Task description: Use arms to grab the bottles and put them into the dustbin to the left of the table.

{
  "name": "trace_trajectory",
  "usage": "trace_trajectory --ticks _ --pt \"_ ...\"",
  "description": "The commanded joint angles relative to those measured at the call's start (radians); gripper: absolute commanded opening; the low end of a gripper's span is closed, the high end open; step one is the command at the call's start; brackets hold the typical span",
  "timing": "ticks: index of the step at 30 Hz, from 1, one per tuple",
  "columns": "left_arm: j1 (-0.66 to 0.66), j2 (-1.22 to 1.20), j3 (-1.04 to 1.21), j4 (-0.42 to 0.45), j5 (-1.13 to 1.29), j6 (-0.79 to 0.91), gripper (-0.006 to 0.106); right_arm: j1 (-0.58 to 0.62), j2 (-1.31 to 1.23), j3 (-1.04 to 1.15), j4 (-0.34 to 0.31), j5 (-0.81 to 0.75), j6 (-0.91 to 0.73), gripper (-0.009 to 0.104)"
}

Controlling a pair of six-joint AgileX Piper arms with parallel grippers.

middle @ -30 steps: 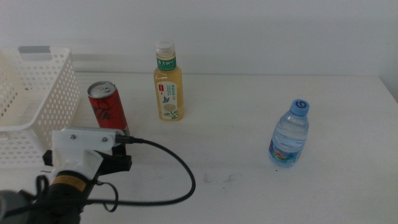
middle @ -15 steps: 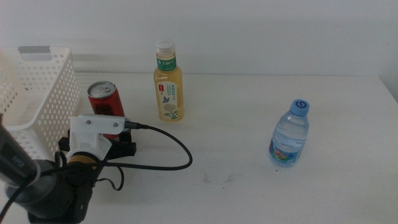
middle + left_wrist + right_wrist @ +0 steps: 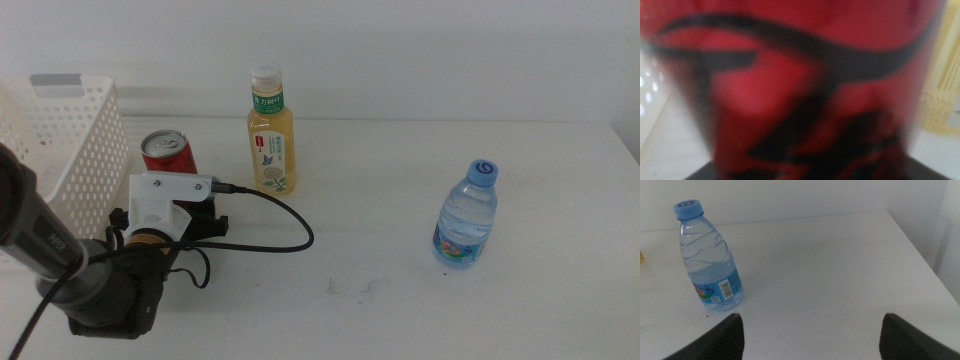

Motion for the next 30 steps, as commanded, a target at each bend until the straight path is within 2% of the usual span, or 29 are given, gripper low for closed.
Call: trace_trajectory --ticks 1,4,6,12,16,20,25,30 --pt "0.006 -0.034 0.020 0.022 -0.004 -0.004 0.054 -0.007 -0.005 0.005 -0.005 -0.008 -0.003 0.090" --pt "0.004 -0.151 0.087 0.037 0.034 -0.004 0.014 -0.007 -0.005 0.005 -0.005 -0.008 -0.003 0.090" --pt "-0.002 -0.260 0.118 0.035 0.186 -0.004 -0.002 -0.007 -0.005 0.005 -0.005 -0.008 -0.003 0.090" --pt "0.000 -0.685 0.026 0.039 1.044 -0.020 -0.002 -0.007 -0.005 0.005 -0.005 -0.008 -0.003 0.090" --pt "0.076 -0.770 -0.184 0.084 1.560 -0.001 -0.002 -0.007 -0.005 0.005 -0.005 -0.008 -0.003 0.090" --pt "0.206 -0.726 -0.439 0.091 1.838 0.101 -0.002 -0.007 -0.005 0.005 -0.005 -0.008 -0.003 0.090" --pt "0.374 -0.600 -0.783 0.180 2.121 0.205 -0.002 -0.007 -0.005 0.005 -0.005 -0.008 -0.003 0.090" --pt "0.508 -0.420 -0.981 0.198 2.209 0.249 -0.002 -0.007 -0.005 0.005 -0.005 -0.008 -0.003 0.090"
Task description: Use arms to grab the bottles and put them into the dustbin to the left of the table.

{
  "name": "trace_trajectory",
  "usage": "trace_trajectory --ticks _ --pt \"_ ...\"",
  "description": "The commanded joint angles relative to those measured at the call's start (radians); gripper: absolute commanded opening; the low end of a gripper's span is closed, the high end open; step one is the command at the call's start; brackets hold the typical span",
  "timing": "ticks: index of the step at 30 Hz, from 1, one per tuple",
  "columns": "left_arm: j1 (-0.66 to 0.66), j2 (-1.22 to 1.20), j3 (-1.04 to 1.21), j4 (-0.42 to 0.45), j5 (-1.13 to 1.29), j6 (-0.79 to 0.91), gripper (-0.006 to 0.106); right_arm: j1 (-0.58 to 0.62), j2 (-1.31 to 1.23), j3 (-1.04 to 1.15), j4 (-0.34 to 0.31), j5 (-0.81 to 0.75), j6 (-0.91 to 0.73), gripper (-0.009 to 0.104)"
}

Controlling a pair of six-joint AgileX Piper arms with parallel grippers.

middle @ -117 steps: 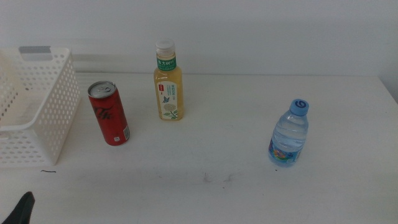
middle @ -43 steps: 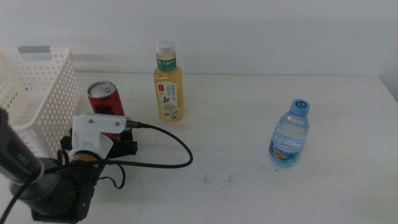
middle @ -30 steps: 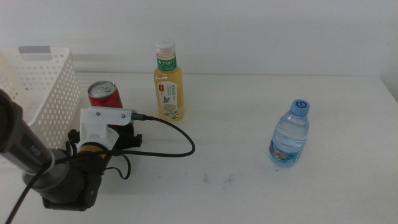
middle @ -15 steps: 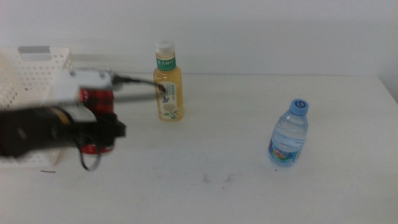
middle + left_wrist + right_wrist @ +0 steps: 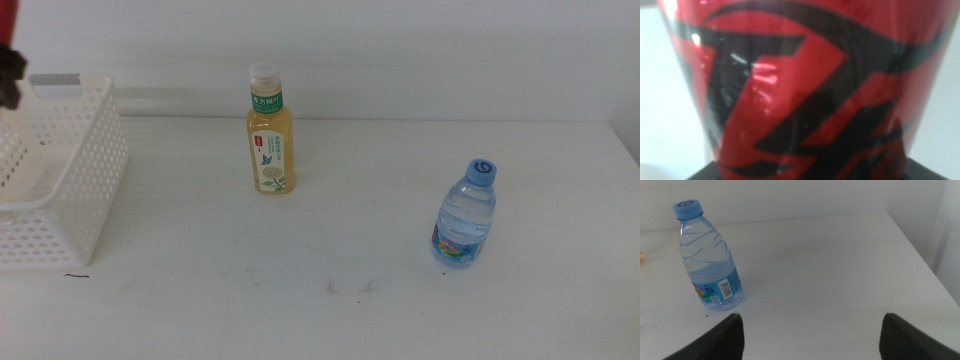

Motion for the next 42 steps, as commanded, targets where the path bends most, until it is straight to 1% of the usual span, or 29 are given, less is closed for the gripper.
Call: trace_trajectory --ticks 1,5,10,12,14,15,16,18,22,23,27,29,30,33,36,38,42 --pt "0.052 0.084 -0.056 0.003 0.021 0.012 -0.002 -0.007 -0.005 0.005 -0.005 -0.008 -0.003 0.090" --pt "0.084 0.203 -0.061 0.003 -0.049 0.035 -0.002 -0.007 -0.005 0.005 -0.005 -0.008 -0.003 0.090" --pt "0.084 0.305 -0.061 0.003 -0.110 0.035 -0.001 -0.007 -0.005 0.005 -0.005 -0.008 -0.003 0.090" --pt "0.084 0.336 -0.061 -0.009 -0.115 0.035 0.002 -0.007 -0.005 0.005 -0.005 -0.008 -0.003 0.090" --pt "0.084 0.357 -0.061 -0.024 -0.115 0.035 0.009 -0.007 -0.005 0.005 -0.005 -0.008 -0.003 0.090" --pt "0.082 0.365 -0.061 -0.035 -0.115 0.035 0.013 -0.007 -0.005 0.005 -0.005 -0.008 -0.003 0.090" --pt "0.082 0.370 -0.061 -0.042 -0.119 0.035 0.020 -0.007 -0.005 0.005 -0.005 -0.008 -0.003 0.090" --pt "0.082 0.373 -0.061 -0.040 -0.132 0.035 0.037 -0.007 -0.005 0.005 -0.005 -0.008 -0.003 0.090" --pt "0.082 0.373 -0.061 -0.010 -0.152 0.030 0.084 -0.007 -0.005 0.005 -0.005 -0.008 -0.003 0.090" --pt "0.082 0.368 -0.061 -0.010 -0.143 0.018 0.094 -0.007 -0.005 0.005 -0.005 -0.008 -0.003 0.090" --pt "0.078 0.309 -0.059 -0.033 -0.063 0.011 0.094 -0.007 -0.005 0.005 -0.005 -0.008 -0.003 0.090" --pt "0.066 0.225 -0.046 -0.070 -0.050 0.000 0.094 -0.007 -0.005 0.005 -0.005 -0.008 -0.003 0.090" --pt "0.053 0.181 -0.030 -0.070 -0.050 -0.029 0.094 -0.007 -0.005 0.005 -0.005 -0.008 -0.003 0.090" --pt "-0.007 -0.016 0.064 -0.035 -0.082 -0.122 0.094 -0.007 -0.005 0.005 -0.005 -0.008 -0.003 0.090" --pt "-0.096 -0.207 0.204 -0.016 -0.184 -0.160 0.094 -0.007 -0.005 0.005 -0.005 -0.008 -0.003 0.090" --pt "-0.177 -0.322 0.316 0.024 -0.275 -0.173 0.094 -0.007 -0.005 0.005 -0.005 -0.008 -0.003 0.090" --pt "-0.347 -0.480 0.559 0.047 -0.497 -0.262 0.094 -0.007 -0.005 0.005 -0.005 -0.008 -0.003 0.090"
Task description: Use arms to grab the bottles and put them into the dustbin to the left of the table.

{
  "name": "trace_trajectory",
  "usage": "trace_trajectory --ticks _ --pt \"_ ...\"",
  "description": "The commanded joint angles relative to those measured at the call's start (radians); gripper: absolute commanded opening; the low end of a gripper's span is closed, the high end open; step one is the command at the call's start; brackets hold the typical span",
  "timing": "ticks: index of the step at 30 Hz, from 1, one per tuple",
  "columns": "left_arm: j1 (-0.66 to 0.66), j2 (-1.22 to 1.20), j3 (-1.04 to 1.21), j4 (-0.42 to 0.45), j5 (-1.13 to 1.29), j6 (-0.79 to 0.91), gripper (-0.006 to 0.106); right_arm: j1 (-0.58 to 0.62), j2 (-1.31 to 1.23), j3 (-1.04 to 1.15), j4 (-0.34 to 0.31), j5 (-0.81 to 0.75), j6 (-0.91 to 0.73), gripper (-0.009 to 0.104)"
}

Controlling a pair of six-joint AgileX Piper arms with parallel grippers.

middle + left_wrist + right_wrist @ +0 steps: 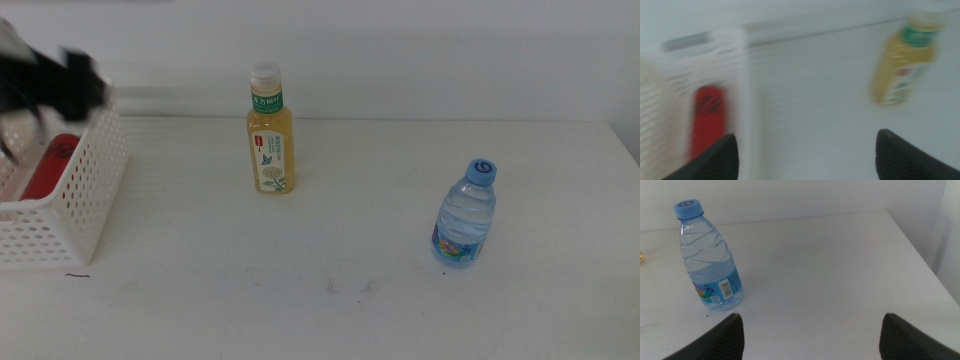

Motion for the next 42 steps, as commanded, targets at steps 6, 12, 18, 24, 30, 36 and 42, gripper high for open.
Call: trace_trajectory --ticks 6,12,18,24,30,36,42 --pt "-0.301 -0.027 0.612 -0.160 -1.061 0.011 0.094 -0.007 -0.005 0.005 -0.005 -0.008 -0.003 0.090" --pt "-0.379 0.319 0.690 -0.185 -1.376 0.046 0.094 -0.007 -0.005 0.005 -0.005 -0.008 -0.003 0.090" --pt "-0.379 0.593 0.589 -0.128 -1.615 -0.093 0.094 -0.007 -0.005 0.005 -0.005 -0.008 -0.003 0.090" --pt "-0.379 0.705 0.474 -0.128 -1.622 -0.158 0.094 -0.007 -0.005 0.005 -0.005 -0.008 -0.003 0.090" --pt "-0.379 0.710 0.380 -0.148 -1.453 -0.144 0.094 -0.007 -0.005 0.005 -0.005 -0.008 -0.003 0.090" --pt "-0.375 0.745 0.307 -0.189 -1.425 -0.126 0.094 -0.007 -0.005 0.005 -0.005 -0.008 -0.003 0.090" --pt "-0.375 0.800 0.293 -0.216 -1.482 -0.137 0.094 -0.007 -0.005 0.005 -0.005 -0.008 -0.003 0.090"
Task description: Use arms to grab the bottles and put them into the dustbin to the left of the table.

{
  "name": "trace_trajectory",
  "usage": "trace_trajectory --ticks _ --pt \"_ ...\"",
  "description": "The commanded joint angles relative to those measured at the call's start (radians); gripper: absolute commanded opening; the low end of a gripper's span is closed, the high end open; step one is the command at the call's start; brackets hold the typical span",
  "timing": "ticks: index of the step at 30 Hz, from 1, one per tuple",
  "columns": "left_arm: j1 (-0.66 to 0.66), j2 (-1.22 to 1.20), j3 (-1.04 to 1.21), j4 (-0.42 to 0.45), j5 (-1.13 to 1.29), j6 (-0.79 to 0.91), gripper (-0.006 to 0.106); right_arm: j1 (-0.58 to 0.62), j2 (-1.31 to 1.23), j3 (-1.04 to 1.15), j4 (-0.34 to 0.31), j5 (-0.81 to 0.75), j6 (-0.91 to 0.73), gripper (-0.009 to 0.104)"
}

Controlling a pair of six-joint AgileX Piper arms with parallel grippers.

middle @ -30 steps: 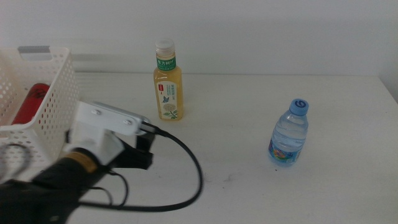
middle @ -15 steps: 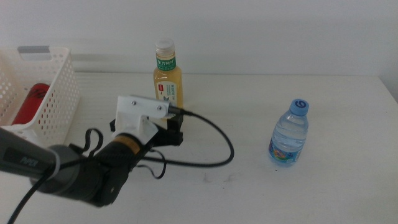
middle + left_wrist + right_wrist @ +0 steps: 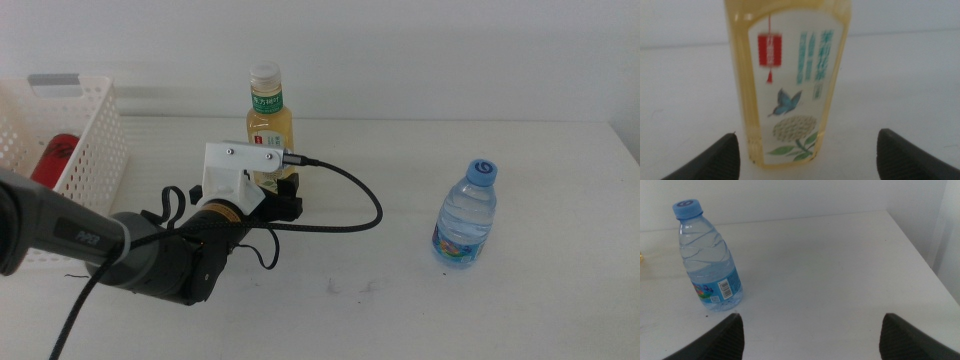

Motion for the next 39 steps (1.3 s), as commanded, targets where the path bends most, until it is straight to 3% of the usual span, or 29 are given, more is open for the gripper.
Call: trace_trajectory --ticks 1,12,39 --pt "0.002 0.007 -0.009 -0.017 -0.033 -0.009 0.094 -0.007 -0.005 0.005 -0.005 -0.008 -0.003 0.090" --pt "0.060 0.016 -0.022 0.069 -0.084 -0.030 0.094 -0.007 -0.005 0.005 -0.005 -0.008 -0.003 0.090" --pt "0.071 0.275 -0.334 0.083 -0.025 -0.041 0.093 -0.007 -0.005 0.005 -0.005 -0.008 -0.003 0.090"
